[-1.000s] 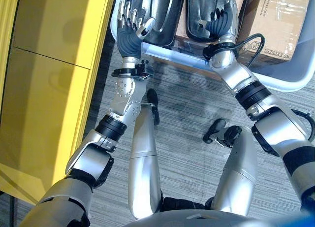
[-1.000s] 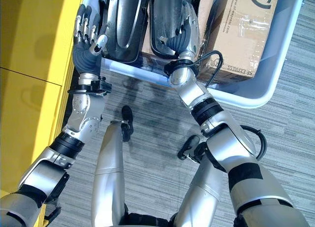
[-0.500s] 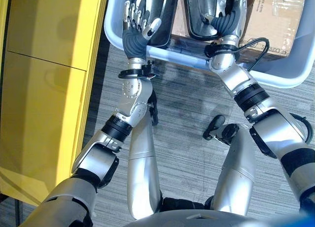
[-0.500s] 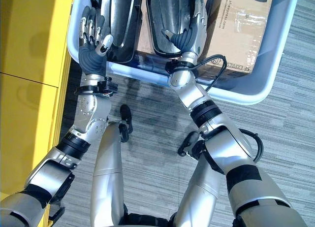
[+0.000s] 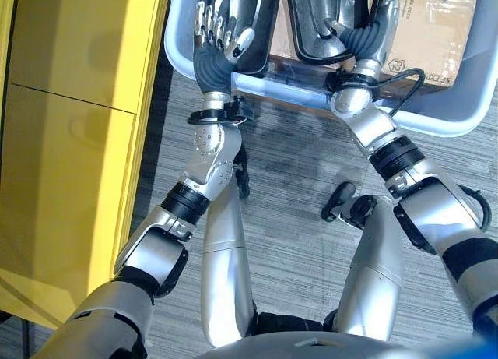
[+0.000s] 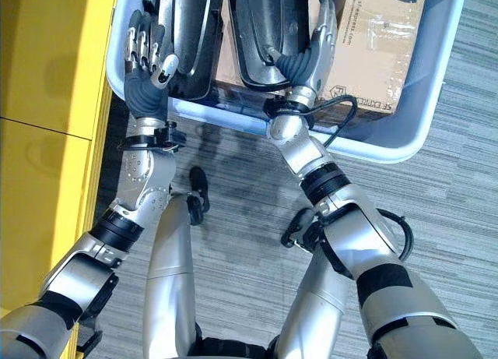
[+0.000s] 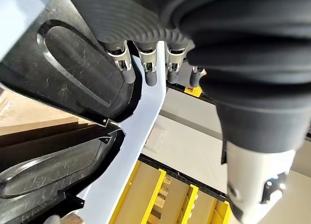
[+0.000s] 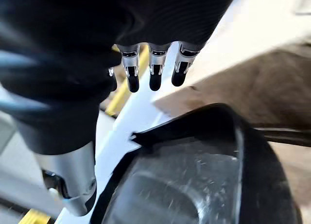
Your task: Move parts from the plastic box to the shelf.
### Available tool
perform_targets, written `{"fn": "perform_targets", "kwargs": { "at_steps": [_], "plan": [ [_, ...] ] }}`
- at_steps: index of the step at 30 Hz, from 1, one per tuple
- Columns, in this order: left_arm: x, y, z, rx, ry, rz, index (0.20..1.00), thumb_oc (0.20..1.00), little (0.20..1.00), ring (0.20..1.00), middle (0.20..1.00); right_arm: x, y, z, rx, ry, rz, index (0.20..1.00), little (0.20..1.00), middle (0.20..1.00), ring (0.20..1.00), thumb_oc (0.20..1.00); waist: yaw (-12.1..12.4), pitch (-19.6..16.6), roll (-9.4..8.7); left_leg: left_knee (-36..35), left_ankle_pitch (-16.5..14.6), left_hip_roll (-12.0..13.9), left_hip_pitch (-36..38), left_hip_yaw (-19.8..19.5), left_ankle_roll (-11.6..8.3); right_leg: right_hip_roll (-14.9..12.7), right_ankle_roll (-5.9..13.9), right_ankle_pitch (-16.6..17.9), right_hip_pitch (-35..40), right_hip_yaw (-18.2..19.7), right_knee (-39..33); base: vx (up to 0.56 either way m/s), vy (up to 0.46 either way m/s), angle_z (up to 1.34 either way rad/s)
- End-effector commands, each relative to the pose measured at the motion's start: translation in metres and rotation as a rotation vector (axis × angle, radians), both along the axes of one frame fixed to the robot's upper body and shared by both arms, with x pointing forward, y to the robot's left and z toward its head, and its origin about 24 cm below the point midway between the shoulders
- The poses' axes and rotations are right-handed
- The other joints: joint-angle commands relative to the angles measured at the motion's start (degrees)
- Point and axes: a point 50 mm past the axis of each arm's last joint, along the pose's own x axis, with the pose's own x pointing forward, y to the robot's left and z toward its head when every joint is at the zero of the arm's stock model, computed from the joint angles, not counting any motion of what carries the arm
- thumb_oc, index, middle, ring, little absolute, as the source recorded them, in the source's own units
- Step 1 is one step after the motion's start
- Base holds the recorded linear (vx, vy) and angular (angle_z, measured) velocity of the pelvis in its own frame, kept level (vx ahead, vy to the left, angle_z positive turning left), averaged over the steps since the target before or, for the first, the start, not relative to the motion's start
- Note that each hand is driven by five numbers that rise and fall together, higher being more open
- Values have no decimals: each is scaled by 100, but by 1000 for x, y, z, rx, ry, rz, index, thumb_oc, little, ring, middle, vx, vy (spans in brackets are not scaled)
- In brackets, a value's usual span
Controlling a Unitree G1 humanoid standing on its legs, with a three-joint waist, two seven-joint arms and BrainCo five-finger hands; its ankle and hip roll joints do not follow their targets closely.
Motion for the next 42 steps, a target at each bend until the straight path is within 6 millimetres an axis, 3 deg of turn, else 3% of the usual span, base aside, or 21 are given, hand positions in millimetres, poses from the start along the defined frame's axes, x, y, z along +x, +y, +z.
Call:
{"fn": "perform_targets", "kwargs": {
  "at_steps": [1,4,6,9,10,16,19,24,28,36,38,42],
  "plan": [
    [-10,-15,27,-10,-157,-17,1000,1000,1000,1000,1000,-1,5,-5,60,-5,61,1000,1000,1000,1000,1000,132,-240,262,-397,-285,-283,301,389,147,402,193,-76,-73,10,605,0,0,0],
    [-10,-18,29,-10,-152,-13,1000,1000,1000,1000,1000,5,5,-13,31,100,105,1000,1000,1000,1000,1000,120,-240,255,-357,-297,-289,281,389,144,402,184,-91,-86,24,634,0,0,0],
    [-9,-17,30,-10,-149,-13,1000,1000,1000,1000,1000,14,8,-26,-64,274,175,1000,1000,1000,1000,1000,143,-240,254,-337,-300,-310,271,374,134,404,174,-94,-79,22,630,0,0,0],
    [-9,-16,30,-4,-141,-20,1000,1000,1000,1000,1000,18,16,-37,-235,372,241,1000,1000,1000,1000,1000,187,-240,244,-319,-293,-308,240,353,136,382,151,-97,-89,-6,644,9,-16,0],
    [-9,-14,30,-5,-135,-32,1000,1000,1000,1000,1000,20,26,-48,-243,467,361,1000,1000,1000,1000,1000,239,-240,205,-316,-281,-298,239,326,125,367,150,-72,-42,-66,612,20,-52,1],
    [-7,-9,32,22,-137,-47,1000,1000,1000,1000,1000,21,36,-61,-255,579,446,1000,1000,1000,1000,1000,352,-240,158,-300,-278,-283,260,286,120,332,123,-55,52,-196,600,20,-47,1],
    [-4,-2,31,38,-120,-65,1000,1000,1000,1000,1000,25,32,-74,-318,731,458,1000,1000,1000,1000,1000,462,-240,165,-229,-288,-280,288,243,113,252,106,-69,161,-289,663,44,-34,4],
    [-4,4,26,41,-109,-83,1000,1000,1000,1000,1000,26,21,-76,-159,715,387,1000,1000,1000,1000,1000,517,-240,160,-136,-314,-254,314,212,105,241,87,-87,251,-332,704,16,-13,2],
    [-5,2,27,25,-110,-70,1000,1000,1000,1000,1000,28,6,-82,144,708,338,1000,1000,1000,1000,1000,479,-240,205,-146,-320,-237,326,237,114,273,66,-103,232,-279,694,-2,31,0],
    [-7,-3,30,-12,-110,-38,1000,1000,1000,1000,1000,27,-2,-95,294,753,358,1000,1000,1000,1000,1000,372,-240,282,-83,-326,-237,239,310,106,291,38,-157,98,-157,746,-4,73,-3],
    [-7,-5,31,-25,-108,-29,1000,1000,1000,1000,1000,26,-2,-98,349,760,376,200,200,200,200,200,351,-240,301,-56,-325,-244,193,321,106,292,24,-174,54,-127,766,1,68,-3],
    [-9,-10,34,-45,-105,-17,1000,1000,1000,1000,1000,24,4,-104,438,768,430,200,200,200,200,200,313,-240,342,-17,-292,-285,37,329,102,292,6,-214,-100,-58,818,-8,69,-5]
  ]
}}
